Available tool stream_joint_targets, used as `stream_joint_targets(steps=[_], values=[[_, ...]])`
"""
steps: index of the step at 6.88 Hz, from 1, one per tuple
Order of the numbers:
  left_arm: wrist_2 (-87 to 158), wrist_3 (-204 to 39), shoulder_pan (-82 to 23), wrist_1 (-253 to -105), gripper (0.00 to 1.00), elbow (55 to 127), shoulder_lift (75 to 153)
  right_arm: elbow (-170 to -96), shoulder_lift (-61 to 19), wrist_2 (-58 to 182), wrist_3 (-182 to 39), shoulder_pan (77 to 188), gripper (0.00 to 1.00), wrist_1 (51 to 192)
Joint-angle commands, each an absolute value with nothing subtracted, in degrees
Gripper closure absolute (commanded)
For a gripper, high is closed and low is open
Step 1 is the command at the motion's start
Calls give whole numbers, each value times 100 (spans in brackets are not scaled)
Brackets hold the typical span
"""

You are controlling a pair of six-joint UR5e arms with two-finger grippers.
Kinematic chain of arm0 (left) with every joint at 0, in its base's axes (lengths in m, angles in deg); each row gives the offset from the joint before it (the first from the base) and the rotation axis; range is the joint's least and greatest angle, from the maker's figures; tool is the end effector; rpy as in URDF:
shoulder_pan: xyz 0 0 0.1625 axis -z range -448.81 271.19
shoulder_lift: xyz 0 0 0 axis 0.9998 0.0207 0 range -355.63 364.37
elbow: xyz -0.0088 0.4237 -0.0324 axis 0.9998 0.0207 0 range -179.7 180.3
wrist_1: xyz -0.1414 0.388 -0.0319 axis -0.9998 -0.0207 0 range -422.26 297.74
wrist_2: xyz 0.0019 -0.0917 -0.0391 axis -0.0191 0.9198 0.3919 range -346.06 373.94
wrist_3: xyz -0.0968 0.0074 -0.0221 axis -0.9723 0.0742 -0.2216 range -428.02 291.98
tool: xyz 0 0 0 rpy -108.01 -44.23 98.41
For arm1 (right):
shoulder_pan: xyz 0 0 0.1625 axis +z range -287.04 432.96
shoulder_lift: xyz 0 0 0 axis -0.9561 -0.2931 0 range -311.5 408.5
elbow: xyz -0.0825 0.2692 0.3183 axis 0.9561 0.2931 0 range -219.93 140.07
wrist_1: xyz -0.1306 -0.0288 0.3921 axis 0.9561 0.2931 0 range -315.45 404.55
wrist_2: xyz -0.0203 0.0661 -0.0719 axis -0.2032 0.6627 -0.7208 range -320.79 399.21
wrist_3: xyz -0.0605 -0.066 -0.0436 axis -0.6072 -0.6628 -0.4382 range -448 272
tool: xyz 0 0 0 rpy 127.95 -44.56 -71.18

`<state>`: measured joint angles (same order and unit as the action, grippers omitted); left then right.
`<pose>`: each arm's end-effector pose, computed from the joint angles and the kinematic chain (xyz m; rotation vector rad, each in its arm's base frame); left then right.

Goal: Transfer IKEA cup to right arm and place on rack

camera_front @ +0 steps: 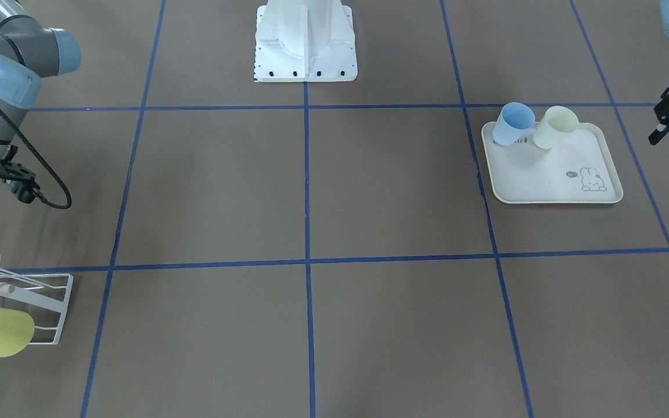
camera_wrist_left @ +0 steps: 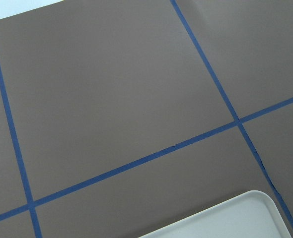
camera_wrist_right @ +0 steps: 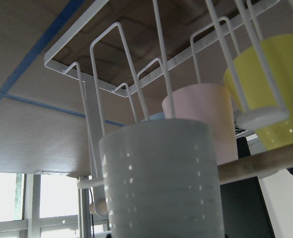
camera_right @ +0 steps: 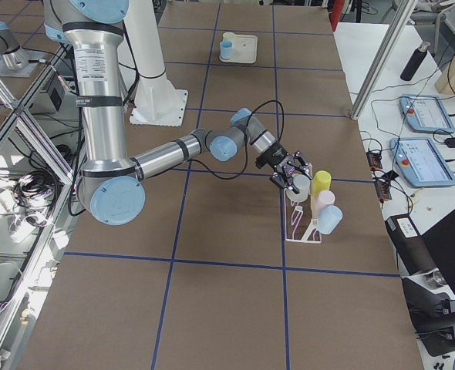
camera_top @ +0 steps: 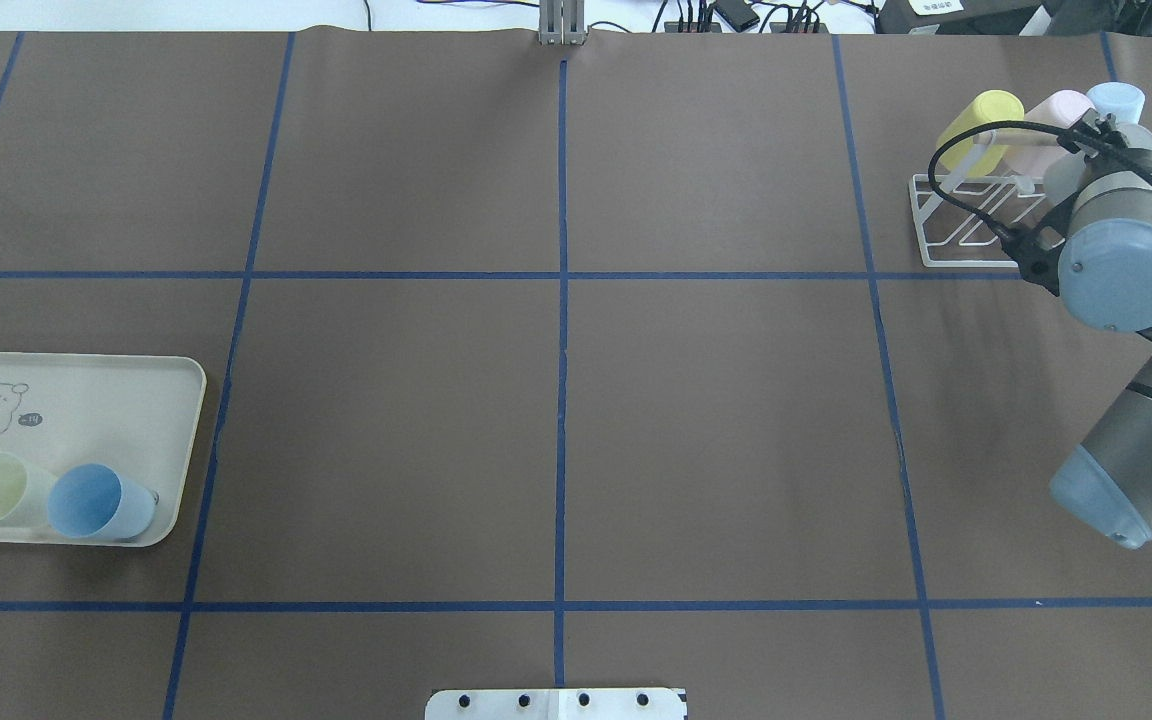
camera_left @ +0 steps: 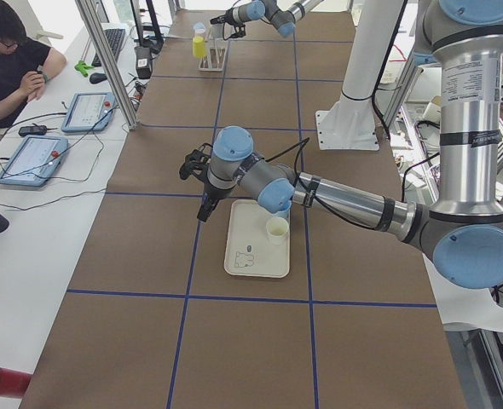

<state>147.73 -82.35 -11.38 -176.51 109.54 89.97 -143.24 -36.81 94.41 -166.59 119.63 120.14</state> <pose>0.0391 -0.4719 0.4787 0.4596 0.8640 0.2325 -0.2293 -0.5202 0.4804 0.4003 0.8504 -1.8252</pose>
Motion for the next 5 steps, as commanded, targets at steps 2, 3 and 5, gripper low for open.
stream_joint_targets(steps=[2, 3, 5], values=[[14779, -8235, -1138, -17651, 0, 10938, 9006, -14162, -3587, 9432, -16640, 11901, 66, 11979], [14779, -8235, -1138, -17651, 0, 10938, 9006, -13970, -3587, 9432, -16640, 11892, 64, 11674], [14779, -8244, -1138, -17651, 0, 10946, 9006, -13486, -3578, 9441, -16744, 11892, 53, 10848]])
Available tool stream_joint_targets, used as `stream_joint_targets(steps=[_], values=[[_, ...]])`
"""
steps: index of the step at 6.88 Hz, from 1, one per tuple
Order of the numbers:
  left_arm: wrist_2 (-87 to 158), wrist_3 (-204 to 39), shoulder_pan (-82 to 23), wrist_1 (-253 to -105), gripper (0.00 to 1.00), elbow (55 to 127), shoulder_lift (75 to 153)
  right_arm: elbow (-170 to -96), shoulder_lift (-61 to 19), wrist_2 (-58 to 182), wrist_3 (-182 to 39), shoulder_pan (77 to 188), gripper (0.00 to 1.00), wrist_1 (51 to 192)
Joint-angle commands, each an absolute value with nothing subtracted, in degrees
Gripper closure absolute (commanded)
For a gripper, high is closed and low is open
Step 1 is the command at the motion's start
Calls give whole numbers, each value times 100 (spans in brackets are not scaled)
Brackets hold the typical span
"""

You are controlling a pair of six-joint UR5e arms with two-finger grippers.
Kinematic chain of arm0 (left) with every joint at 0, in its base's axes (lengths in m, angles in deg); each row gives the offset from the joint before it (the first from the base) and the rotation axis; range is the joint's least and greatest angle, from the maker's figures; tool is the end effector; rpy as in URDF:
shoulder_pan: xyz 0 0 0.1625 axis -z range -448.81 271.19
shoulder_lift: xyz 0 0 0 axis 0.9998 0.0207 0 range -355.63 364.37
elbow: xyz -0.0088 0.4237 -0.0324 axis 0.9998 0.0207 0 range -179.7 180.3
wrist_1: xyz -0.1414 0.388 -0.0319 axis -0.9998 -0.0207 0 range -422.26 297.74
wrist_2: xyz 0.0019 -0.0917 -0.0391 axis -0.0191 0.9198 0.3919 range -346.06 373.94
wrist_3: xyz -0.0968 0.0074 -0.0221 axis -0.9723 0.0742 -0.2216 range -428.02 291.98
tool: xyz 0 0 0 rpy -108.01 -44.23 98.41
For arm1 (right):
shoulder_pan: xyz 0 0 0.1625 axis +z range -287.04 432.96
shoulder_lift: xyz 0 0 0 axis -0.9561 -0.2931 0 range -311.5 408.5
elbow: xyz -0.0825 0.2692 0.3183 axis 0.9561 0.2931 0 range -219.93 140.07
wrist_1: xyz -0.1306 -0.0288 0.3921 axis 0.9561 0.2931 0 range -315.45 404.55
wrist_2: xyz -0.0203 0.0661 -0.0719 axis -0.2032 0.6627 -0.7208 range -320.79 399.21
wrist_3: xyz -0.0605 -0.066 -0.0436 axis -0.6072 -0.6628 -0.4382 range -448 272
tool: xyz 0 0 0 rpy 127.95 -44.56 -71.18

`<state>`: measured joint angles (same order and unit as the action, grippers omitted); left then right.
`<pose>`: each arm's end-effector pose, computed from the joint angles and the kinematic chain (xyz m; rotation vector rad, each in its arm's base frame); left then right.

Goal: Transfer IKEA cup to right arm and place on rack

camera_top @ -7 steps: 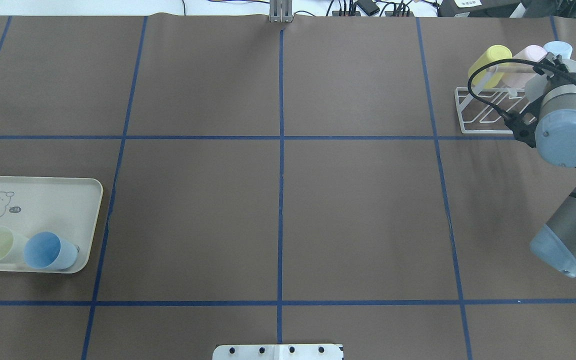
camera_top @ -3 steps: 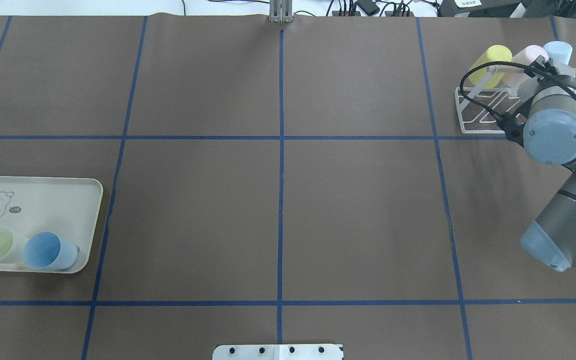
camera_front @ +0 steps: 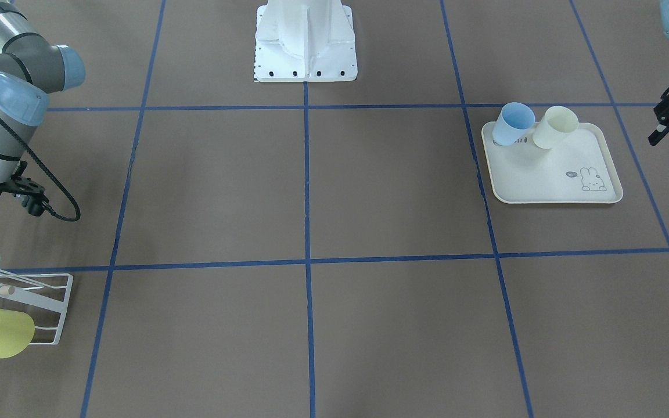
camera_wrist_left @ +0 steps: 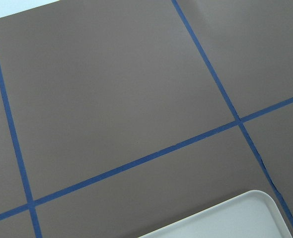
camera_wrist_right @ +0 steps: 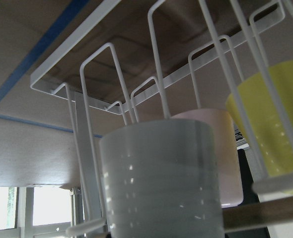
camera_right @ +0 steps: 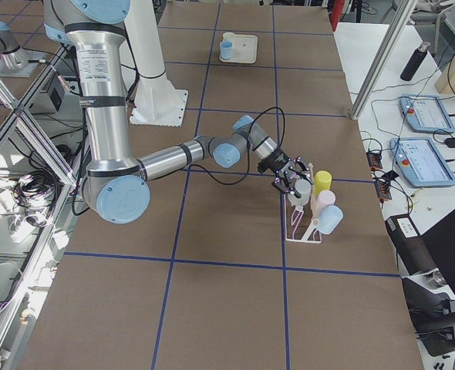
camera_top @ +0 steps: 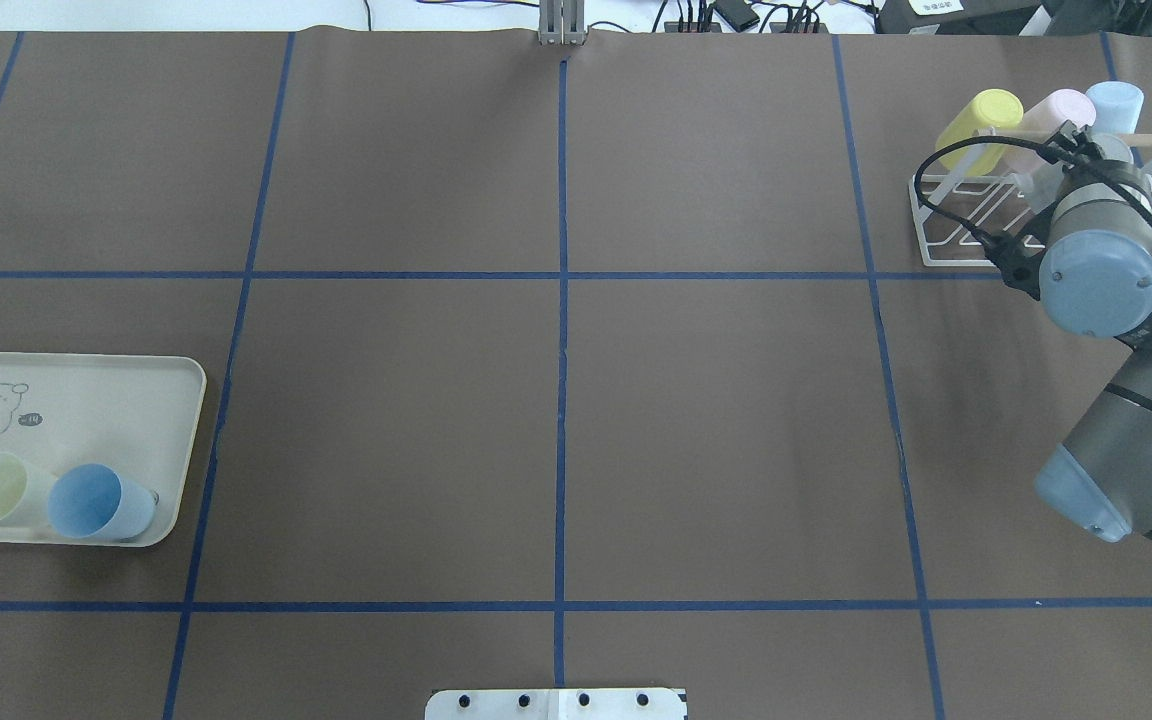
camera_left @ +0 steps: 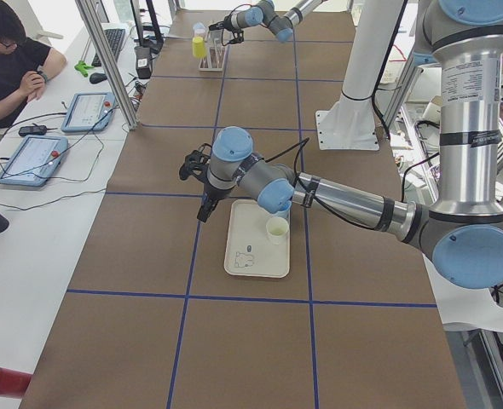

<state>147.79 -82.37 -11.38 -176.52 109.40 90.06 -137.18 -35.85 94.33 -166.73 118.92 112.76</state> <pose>0.0394 -0.4726 0.4791 0.4584 0.8649 0.2322 -0.2474 -0.5295 0.5083 0.4474 0.8600 -1.8181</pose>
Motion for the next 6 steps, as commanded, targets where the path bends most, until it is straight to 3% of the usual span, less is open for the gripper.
stream_joint_targets(steps=[1, 3, 4, 6], values=[[14779, -8261, -1138, -17651, 0, 10946, 9006, -13563, -3570, 9441, -16919, 11892, 43, 10845], [14779, -8376, -1138, -17669, 0, 10999, 9006, -13573, -3569, 9467, -16956, 11892, 21, 10845], [14779, -8376, -1138, -17669, 0, 10999, 9006, -13599, -3569, 9467, -17026, 11892, 4, 10836], [14779, -8376, -1138, -17669, 0, 11017, 8997, -13852, -3578, 9476, -17035, 11901, 1, 10845]])
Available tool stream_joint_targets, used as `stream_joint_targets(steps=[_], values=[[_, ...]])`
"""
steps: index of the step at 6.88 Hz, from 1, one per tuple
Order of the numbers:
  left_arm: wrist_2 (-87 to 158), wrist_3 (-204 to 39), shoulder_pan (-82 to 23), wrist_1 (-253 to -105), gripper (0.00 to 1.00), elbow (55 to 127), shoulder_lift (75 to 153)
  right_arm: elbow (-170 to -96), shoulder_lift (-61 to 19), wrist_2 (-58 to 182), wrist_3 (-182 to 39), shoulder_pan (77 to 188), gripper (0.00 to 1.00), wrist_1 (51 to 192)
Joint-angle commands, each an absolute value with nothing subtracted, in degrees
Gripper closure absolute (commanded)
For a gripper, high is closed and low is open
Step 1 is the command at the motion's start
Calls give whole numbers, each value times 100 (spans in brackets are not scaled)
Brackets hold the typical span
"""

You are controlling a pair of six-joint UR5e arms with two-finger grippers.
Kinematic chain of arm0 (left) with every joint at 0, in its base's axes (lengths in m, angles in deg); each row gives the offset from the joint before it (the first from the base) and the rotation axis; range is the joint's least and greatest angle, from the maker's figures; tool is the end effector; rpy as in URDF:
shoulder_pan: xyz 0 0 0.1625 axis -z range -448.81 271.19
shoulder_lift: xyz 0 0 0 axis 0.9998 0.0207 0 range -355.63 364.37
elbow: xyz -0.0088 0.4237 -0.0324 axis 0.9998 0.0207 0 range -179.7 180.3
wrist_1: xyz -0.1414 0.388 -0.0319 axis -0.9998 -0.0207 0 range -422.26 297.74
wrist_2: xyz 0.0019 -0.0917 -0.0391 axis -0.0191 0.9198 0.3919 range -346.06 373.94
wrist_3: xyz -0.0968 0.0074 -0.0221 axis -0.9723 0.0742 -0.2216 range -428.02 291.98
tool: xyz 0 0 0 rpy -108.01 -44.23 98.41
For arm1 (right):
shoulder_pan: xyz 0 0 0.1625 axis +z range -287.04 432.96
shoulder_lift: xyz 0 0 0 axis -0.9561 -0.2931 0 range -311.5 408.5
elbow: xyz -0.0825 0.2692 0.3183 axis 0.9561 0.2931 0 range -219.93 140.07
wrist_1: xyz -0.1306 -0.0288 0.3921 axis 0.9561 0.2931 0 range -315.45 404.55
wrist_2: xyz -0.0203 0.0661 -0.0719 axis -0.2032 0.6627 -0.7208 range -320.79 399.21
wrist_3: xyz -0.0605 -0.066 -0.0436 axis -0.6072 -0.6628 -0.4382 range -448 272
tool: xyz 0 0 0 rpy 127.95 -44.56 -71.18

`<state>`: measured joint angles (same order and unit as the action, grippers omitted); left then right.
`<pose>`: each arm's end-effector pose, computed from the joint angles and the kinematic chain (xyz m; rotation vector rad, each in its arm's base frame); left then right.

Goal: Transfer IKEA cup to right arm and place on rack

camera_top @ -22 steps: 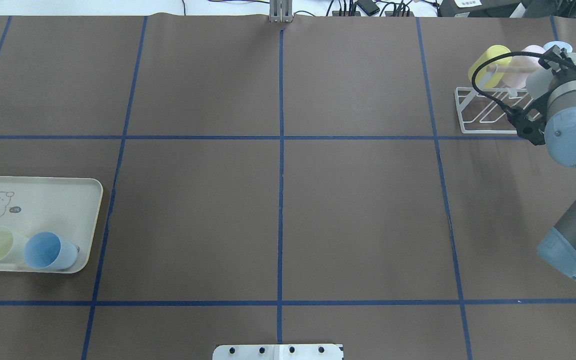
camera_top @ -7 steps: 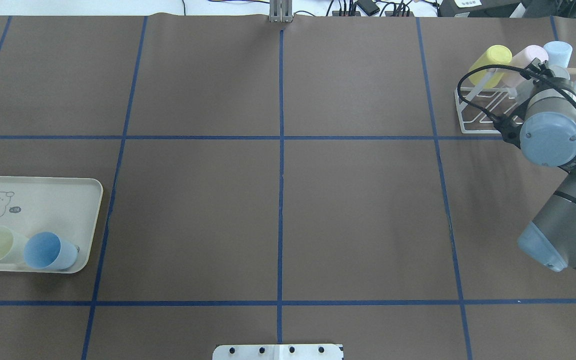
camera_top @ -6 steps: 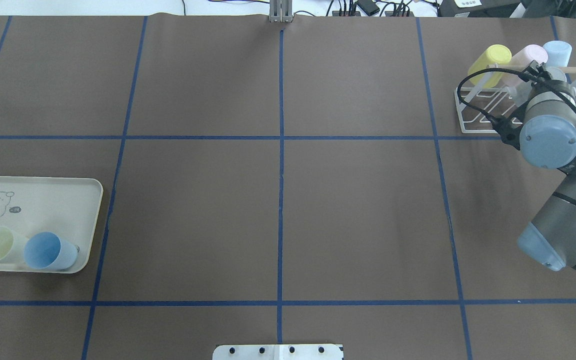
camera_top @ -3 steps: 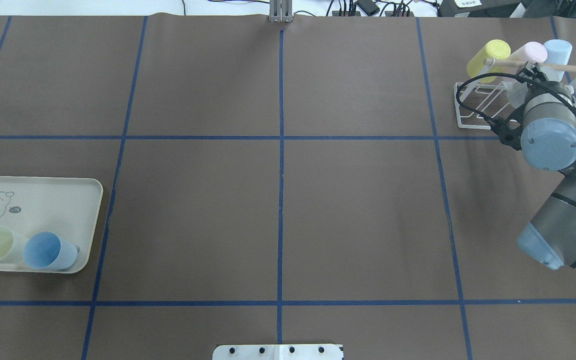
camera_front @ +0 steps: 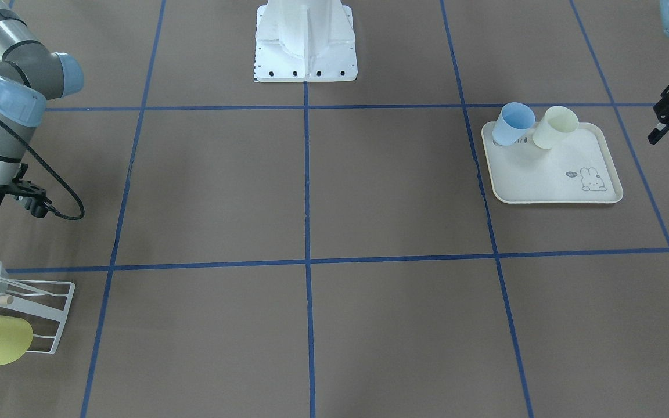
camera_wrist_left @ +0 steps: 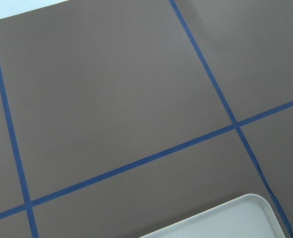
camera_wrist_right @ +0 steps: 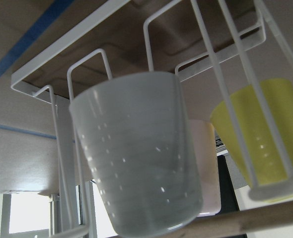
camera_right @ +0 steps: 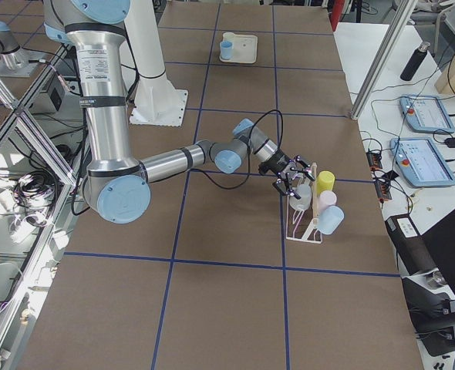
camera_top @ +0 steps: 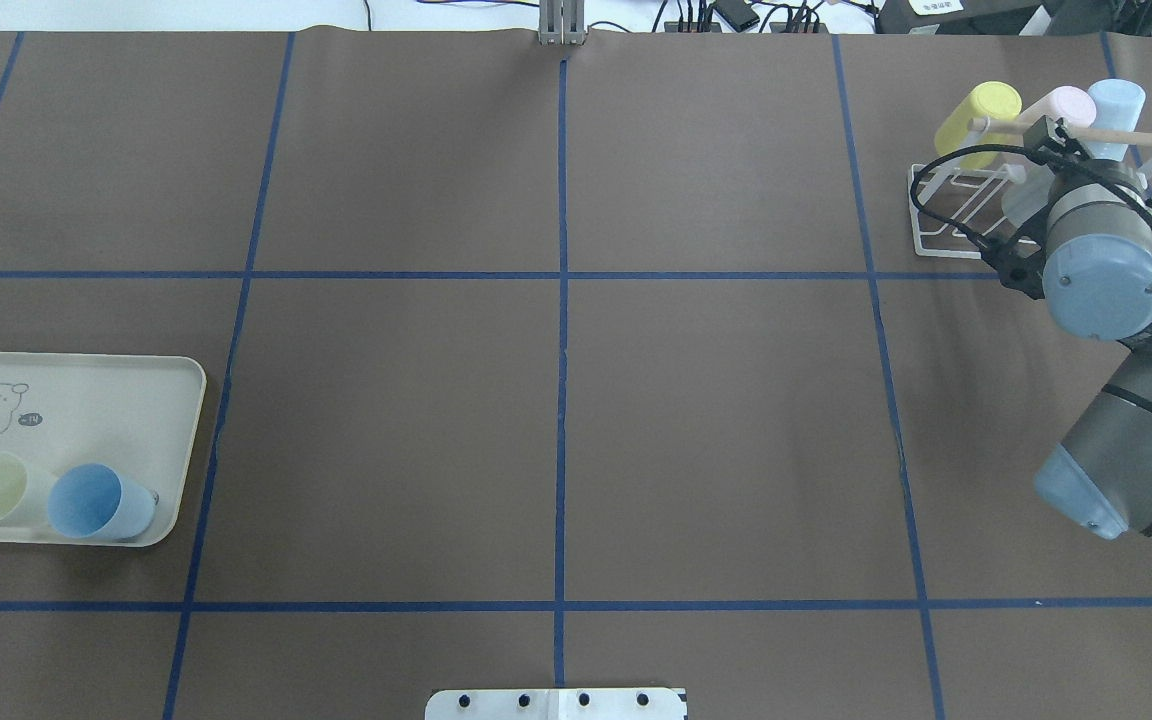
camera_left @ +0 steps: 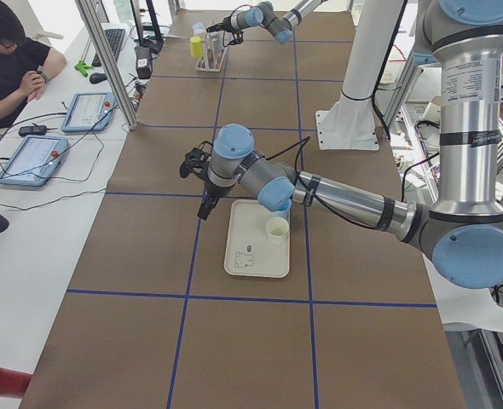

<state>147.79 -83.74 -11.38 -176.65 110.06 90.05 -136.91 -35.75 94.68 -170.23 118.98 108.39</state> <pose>0.0391 -0.4713 0.4732 0.4606 0.8719 0.2155 -0.2483 -0.5306 0.5002 0.5056 0.8932 -1.8375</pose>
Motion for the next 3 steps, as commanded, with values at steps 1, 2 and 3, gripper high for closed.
stream_joint_targets(steps=[1, 2, 3], values=[[14779, -8376, -1138, -17669, 0, 11008, 8997, -14202, -3570, 9519, -16974, 11901, 1, 10897], [14762, -8376, -1138, -17669, 0, 11008, 8997, -14414, -3552, 9807, -16556, 11927, 1, 10897], [14727, -8463, -1138, -17695, 0, 11017, 8954, -14486, -3543, 10332, -15534, 11927, 1, 10889]])
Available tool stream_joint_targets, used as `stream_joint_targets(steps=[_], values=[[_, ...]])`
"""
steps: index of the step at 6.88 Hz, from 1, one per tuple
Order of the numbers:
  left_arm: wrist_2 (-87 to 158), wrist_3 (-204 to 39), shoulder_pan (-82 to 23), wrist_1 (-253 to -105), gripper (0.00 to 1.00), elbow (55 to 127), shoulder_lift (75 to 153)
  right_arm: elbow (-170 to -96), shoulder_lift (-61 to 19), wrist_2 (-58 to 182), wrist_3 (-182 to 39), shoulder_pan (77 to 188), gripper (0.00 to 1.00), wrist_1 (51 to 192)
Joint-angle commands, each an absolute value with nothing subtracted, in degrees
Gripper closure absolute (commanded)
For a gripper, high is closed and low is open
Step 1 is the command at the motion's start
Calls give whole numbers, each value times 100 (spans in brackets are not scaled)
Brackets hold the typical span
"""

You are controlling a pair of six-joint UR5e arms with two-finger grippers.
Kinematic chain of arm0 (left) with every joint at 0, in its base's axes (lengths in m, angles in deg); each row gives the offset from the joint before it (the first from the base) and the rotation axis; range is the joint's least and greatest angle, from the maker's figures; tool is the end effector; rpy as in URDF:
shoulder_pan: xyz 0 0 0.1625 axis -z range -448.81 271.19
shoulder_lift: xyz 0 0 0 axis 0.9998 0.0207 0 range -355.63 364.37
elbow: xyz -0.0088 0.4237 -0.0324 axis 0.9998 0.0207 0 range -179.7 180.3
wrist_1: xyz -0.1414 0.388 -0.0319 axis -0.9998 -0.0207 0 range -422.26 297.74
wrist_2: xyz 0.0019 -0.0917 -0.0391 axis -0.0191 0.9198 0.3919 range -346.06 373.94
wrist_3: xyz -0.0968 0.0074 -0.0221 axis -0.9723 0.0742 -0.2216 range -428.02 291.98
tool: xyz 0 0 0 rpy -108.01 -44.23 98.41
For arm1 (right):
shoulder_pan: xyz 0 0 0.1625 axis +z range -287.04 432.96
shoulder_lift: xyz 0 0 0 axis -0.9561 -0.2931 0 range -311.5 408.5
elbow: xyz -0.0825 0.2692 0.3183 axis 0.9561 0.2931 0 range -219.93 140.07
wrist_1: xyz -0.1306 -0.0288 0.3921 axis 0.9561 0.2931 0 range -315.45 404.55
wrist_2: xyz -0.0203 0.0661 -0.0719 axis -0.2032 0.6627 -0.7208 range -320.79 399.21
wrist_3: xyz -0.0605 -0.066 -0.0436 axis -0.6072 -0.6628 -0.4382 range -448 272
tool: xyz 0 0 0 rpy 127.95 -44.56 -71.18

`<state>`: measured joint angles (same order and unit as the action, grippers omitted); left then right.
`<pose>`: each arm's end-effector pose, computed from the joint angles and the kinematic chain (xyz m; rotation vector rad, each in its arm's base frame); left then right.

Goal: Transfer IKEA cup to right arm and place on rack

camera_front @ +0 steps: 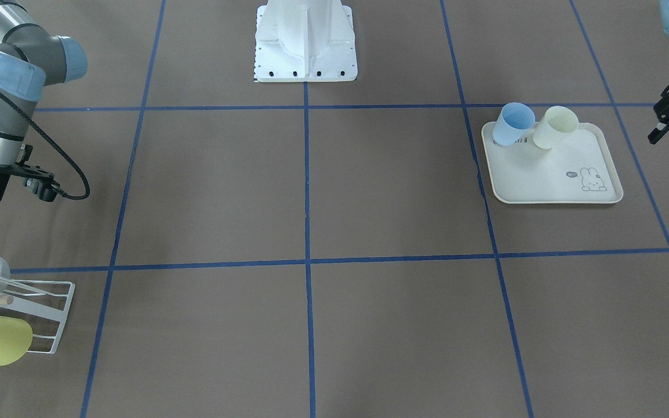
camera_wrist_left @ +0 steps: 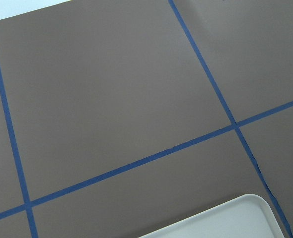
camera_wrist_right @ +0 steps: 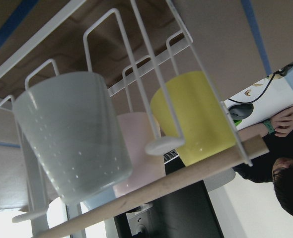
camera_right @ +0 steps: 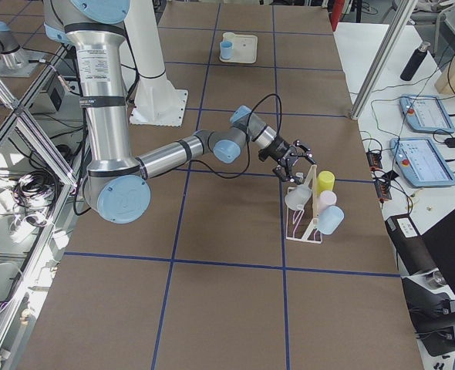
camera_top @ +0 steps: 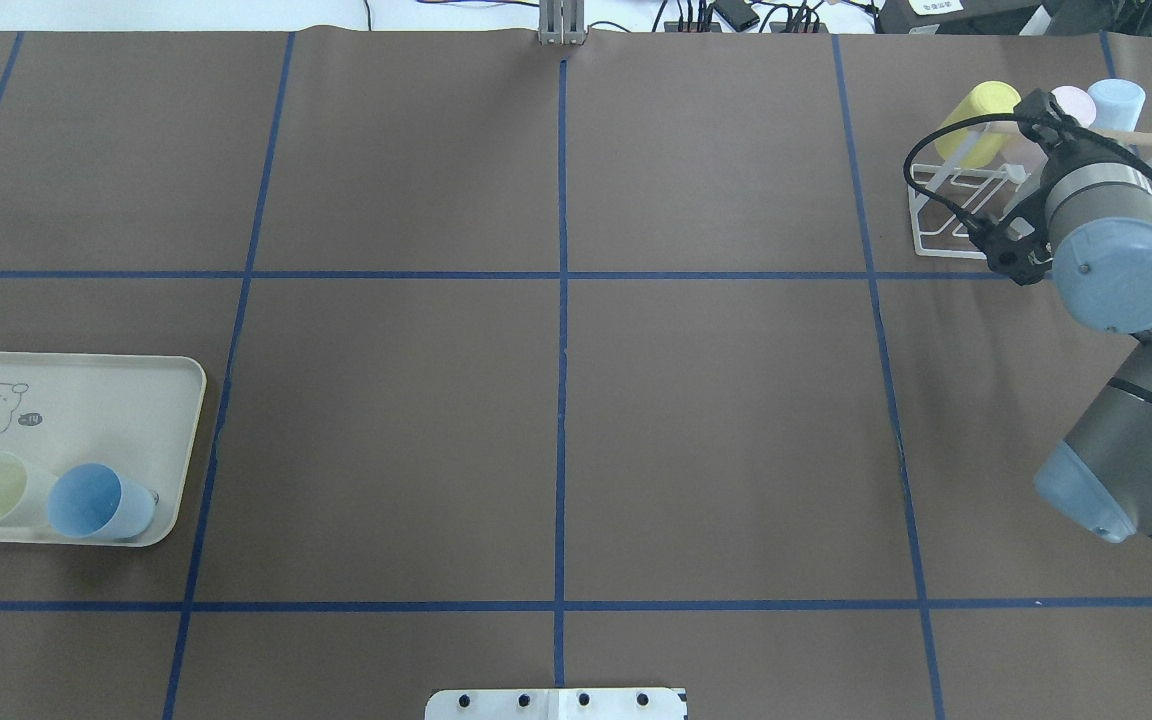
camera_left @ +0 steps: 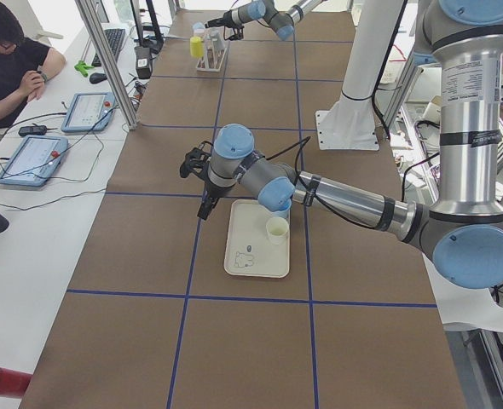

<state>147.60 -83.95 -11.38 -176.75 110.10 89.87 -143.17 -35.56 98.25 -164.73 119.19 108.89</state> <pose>0.0386 -0.4705 0.4742 0.4594 0.8696 0.2107 -0.2440 -0.5215 0.4466 0.6742 0.8136 -1.7254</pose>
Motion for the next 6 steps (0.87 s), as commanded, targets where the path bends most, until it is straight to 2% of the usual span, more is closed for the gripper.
stream_joint_targets(steps=[1, 3, 6], values=[[14683, -8742, -1155, -17748, 0, 11034, 8884, -14548, -3508, 10807, -14671, 11927, 1, 10863], [14254, -9322, -1434, -17985, 0, 11052, 8822, -14767, -3499, 11993, -12432, 11919, 1, 10827], [13663, -10824, -2585, -18950, 0, 11156, 8375, -15224, -3369, 13410, -9163, 11910, 1, 10810]])
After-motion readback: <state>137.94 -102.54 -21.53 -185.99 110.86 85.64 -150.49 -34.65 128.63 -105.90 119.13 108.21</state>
